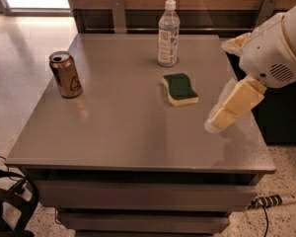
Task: Knock orange can over
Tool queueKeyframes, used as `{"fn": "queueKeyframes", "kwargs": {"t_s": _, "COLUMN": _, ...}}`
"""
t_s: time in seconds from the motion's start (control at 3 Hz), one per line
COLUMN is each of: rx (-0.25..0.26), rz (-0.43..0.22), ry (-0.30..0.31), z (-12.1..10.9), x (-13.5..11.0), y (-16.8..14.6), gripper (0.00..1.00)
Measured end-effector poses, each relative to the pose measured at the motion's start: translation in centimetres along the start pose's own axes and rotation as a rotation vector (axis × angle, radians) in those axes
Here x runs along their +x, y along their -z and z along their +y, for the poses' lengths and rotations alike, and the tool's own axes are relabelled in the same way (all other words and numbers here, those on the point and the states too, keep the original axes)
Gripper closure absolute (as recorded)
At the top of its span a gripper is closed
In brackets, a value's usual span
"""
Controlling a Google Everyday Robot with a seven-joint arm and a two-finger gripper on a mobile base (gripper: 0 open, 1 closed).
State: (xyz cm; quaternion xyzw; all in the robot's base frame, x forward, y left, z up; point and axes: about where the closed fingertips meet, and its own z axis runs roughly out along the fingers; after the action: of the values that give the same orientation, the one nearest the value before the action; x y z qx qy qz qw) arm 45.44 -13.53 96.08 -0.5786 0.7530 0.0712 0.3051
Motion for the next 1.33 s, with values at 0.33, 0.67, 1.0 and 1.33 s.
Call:
{"fn": "queueKeyframes", "kwargs": {"t_s": 0.33, "rx": -0.043, "rz": -0.262, "ry": 0.003, "z": 0.5, "x": -5.1, "y": -4.2, "gripper": 0.00}}
{"fn": "queueKeyframes", "kwargs": {"t_s": 0.67, "rx": -0.080, "rz": -0.398, "ry": 0.005, "z": 1.1, "x": -8.3, "y": -6.1, "gripper": 0.00}}
{"fn": "queueKeyframes", "kwargs": {"t_s": 1.0, "rx": -0.100, "rz": -0.457, "ry": 0.007, "z": 1.5, "x": -9.9, "y": -6.7, "gripper": 0.00}}
{"fn": "queueKeyframes", "kwargs": {"t_s": 1.33, "rx": -0.100, "rz": -0.457, "ry": 0.007, "z": 1.5, "x": -9.9, "y": -6.7, "gripper": 0.00}}
